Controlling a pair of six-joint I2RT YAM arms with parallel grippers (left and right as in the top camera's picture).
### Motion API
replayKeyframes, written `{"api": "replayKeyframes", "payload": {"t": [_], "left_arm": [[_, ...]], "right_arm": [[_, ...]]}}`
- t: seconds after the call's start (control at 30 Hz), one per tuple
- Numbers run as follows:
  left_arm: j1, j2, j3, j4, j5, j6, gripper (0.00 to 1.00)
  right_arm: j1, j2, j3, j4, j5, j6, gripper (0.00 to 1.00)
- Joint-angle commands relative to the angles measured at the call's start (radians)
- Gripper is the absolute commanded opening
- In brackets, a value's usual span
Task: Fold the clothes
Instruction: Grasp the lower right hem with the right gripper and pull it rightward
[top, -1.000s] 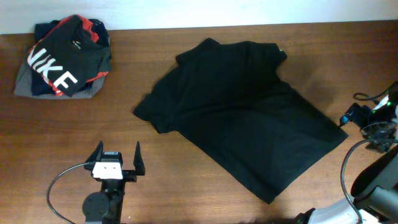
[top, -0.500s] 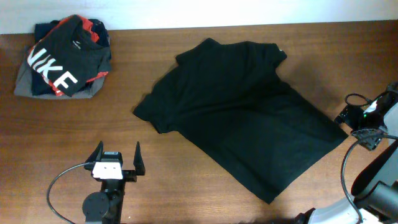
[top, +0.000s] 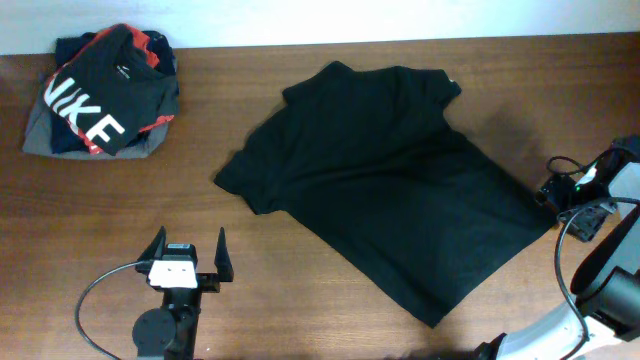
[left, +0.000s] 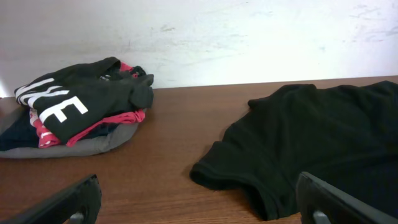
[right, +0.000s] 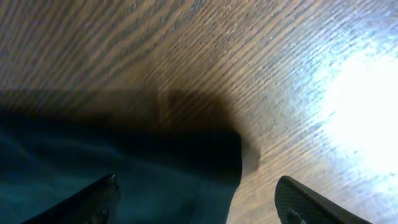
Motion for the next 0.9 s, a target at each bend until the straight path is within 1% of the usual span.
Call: {"api": "replayKeyframes", "payload": {"t": [0.0,0.13,0.47,0.57,0.67,0.87], "left_arm": [[0.006,-0.006,-0.007,0.000,-0.010,0.016,0.99],[0.006,-0.006,-0.007,0.000,-0.010,0.016,0.99],[0.006,-0.006,-0.007,0.000,-0.010,0.016,0.99],[0.006,-0.006,-0.007,0.000,-0.010,0.016,0.99],[0.006,-0.006,-0.007,0.000,-0.010,0.016,0.99],[0.006,-0.006,-0.007,0.000,-0.010,0.016,0.99]], "right_arm": [[-0.007,0.013,-0.006,0.014,0.009,-0.003,0.81],[-0.007,0.016,-0.007,0.029,0.010,-0.003,0.78],[-0.006,0.075,-0.007,0.056,0.010,-0.004,0.78],[-0.006,0.077,-0.006,0.066,0.009,-0.003,0.76],[-0.006,0.077,-0.006,0.077,0.010,-0.003,0.63],[-0.006,0.077,-0.006,0.104,0.009,-0.003,0.25]]}}
